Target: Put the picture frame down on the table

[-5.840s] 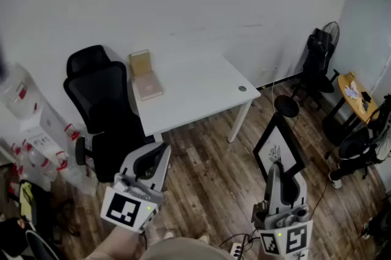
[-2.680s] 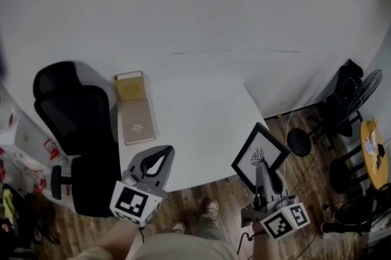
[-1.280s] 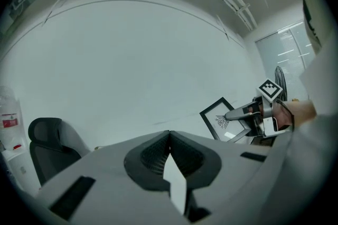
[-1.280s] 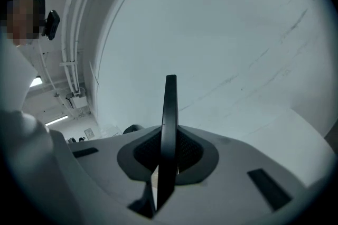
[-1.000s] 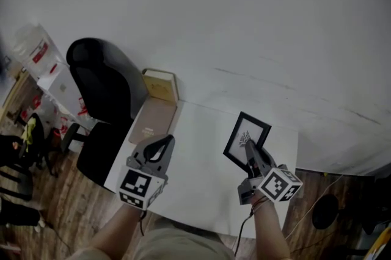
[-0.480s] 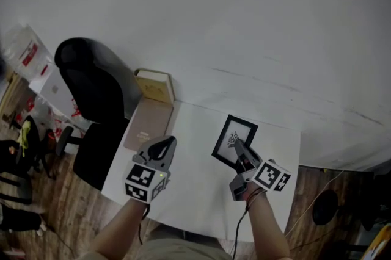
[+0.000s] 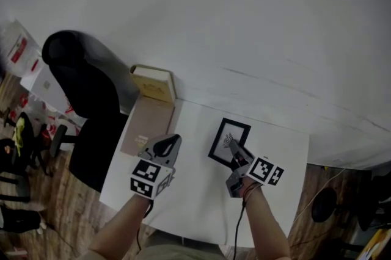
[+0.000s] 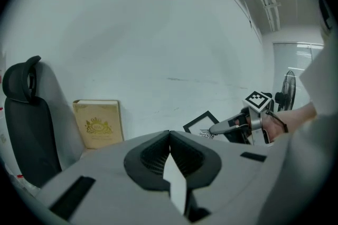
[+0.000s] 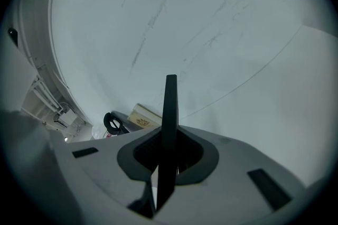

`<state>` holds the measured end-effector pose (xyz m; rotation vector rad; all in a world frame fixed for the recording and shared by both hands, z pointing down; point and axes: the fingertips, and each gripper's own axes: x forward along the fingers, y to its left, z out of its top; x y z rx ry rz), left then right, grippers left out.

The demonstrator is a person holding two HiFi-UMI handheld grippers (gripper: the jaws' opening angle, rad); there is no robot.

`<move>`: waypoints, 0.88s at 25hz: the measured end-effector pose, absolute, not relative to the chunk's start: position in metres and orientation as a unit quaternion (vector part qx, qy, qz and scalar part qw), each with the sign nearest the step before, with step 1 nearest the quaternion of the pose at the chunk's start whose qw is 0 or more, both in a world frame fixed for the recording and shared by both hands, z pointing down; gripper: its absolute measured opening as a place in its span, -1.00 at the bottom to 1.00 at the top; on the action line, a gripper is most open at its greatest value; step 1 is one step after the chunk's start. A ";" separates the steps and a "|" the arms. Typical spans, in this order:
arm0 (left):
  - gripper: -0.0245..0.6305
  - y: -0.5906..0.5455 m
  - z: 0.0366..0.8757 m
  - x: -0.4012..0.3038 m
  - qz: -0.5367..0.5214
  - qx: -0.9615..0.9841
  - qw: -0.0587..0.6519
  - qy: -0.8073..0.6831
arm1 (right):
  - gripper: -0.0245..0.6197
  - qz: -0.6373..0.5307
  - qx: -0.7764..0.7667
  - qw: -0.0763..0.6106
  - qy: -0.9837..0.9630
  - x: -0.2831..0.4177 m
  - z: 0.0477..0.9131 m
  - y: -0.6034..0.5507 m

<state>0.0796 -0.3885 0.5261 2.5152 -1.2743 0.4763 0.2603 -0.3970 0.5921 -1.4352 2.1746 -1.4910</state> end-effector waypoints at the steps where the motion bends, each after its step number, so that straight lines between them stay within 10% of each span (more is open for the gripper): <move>1: -0.86 -0.392 0.532 0.079 0.167 0.870 0.145 -0.440 | -0.77 -0.498 -0.478 0.067 0.720 0.258 0.599 -0.400; 22: -0.86 -0.413 0.630 0.077 0.209 0.847 0.227 -0.433 | -0.76 -0.549 -0.484 -0.014 0.682 0.237 0.710 -0.435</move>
